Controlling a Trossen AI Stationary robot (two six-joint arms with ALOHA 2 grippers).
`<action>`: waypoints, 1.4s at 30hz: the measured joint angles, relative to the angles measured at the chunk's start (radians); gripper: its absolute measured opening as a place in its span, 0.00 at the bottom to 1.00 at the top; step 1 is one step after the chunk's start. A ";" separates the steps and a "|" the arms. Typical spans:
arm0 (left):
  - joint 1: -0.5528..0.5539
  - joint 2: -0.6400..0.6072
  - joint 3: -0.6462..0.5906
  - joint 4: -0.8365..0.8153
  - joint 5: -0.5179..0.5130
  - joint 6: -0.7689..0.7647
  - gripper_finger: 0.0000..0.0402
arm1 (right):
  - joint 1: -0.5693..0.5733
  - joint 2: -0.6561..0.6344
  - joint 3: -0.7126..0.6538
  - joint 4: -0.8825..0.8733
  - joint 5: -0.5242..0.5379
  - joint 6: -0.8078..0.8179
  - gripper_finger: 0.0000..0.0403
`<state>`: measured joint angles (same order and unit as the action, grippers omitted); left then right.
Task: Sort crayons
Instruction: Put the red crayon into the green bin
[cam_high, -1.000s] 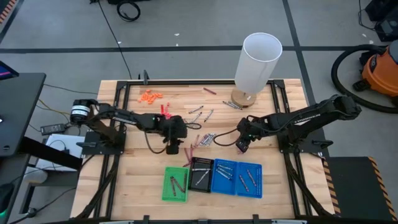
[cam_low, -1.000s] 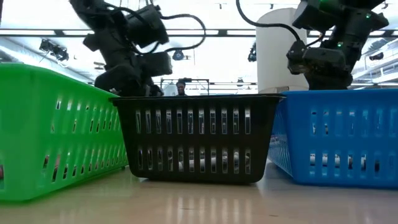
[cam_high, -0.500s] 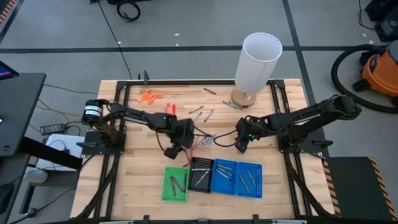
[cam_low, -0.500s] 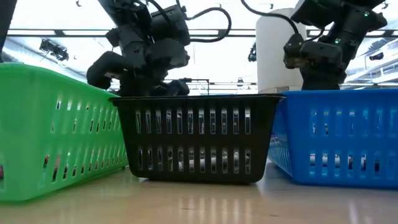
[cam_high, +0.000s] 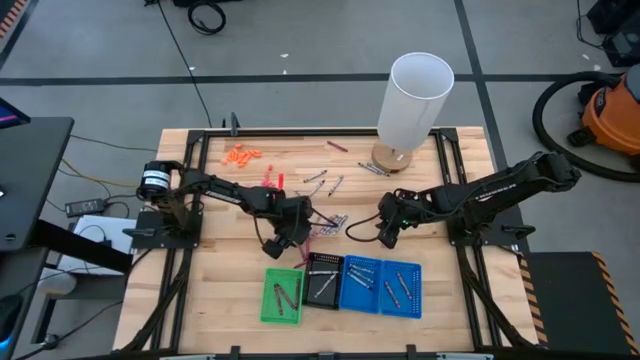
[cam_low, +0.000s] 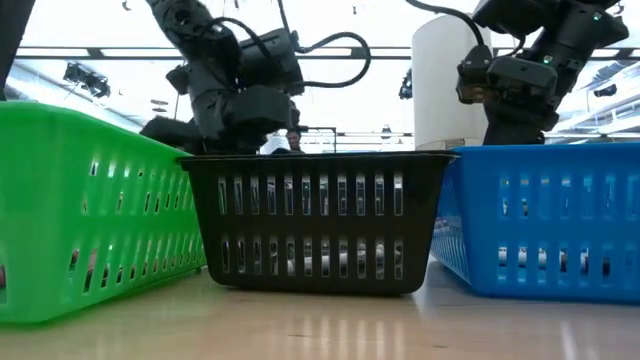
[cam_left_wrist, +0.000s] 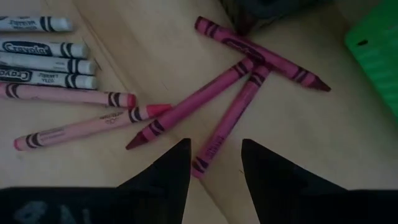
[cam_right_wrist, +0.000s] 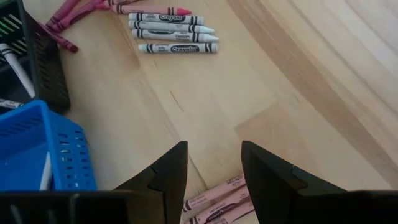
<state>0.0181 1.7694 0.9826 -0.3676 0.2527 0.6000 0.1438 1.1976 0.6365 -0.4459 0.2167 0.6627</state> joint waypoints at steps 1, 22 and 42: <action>0.000 0.000 -0.019 0.030 0.000 0.004 0.38 | 0.000 0.000 0.000 0.001 0.001 -0.003 0.39; -0.005 -0.005 -0.101 0.089 0.006 0.006 0.06 | -0.003 0.000 0.000 0.004 0.001 0.014 0.39; -0.030 -0.212 -0.089 -0.169 -0.152 -0.080 0.03 | 0.009 0.000 0.000 0.006 0.067 -0.004 0.39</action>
<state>-0.0120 1.5573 0.8933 -0.5369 0.1010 0.5203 0.1524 1.1976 0.6365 -0.4397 0.2835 0.6584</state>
